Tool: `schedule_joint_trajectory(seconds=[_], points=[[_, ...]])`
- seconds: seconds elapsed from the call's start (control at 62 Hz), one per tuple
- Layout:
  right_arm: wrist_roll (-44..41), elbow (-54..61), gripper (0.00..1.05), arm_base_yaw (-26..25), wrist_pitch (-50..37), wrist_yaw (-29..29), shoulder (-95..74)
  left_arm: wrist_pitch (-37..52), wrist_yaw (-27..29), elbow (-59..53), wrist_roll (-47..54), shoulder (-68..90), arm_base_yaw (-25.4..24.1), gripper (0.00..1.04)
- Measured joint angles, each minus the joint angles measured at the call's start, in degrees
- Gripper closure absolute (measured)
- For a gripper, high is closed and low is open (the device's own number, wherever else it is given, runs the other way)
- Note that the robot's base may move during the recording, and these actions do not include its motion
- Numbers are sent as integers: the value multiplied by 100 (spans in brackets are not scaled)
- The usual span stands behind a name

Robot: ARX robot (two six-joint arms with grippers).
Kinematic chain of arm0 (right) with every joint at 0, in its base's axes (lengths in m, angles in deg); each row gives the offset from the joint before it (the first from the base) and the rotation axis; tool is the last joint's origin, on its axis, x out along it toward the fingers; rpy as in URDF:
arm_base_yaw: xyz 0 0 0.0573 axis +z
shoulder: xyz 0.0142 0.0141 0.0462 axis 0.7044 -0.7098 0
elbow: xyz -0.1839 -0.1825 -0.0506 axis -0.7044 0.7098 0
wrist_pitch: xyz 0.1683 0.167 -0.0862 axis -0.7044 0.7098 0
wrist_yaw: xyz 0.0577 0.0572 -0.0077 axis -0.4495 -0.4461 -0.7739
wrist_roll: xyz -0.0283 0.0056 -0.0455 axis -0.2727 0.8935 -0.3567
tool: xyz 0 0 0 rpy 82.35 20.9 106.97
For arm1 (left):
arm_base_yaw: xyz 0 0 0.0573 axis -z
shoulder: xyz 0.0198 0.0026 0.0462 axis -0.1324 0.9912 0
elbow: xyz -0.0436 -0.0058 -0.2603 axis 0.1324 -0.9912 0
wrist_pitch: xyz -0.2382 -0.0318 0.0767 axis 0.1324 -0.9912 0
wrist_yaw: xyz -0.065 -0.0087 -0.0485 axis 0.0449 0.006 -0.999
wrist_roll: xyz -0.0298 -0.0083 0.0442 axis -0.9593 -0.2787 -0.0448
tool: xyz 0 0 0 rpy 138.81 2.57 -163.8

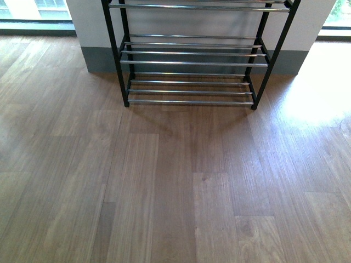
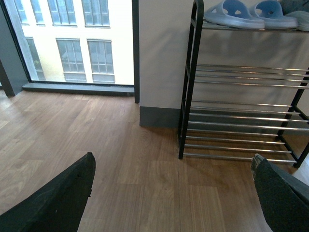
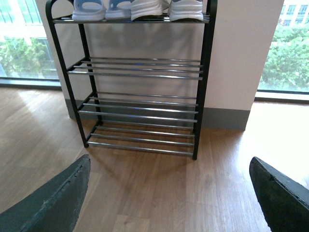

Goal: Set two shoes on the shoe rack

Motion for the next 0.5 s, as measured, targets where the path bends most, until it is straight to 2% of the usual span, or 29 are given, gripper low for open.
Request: schedule_joint_trajectory(seconds=[0.5], points=[[2, 0, 9, 0, 0, 0, 0, 0, 0, 0, 0, 0, 0, 9]])
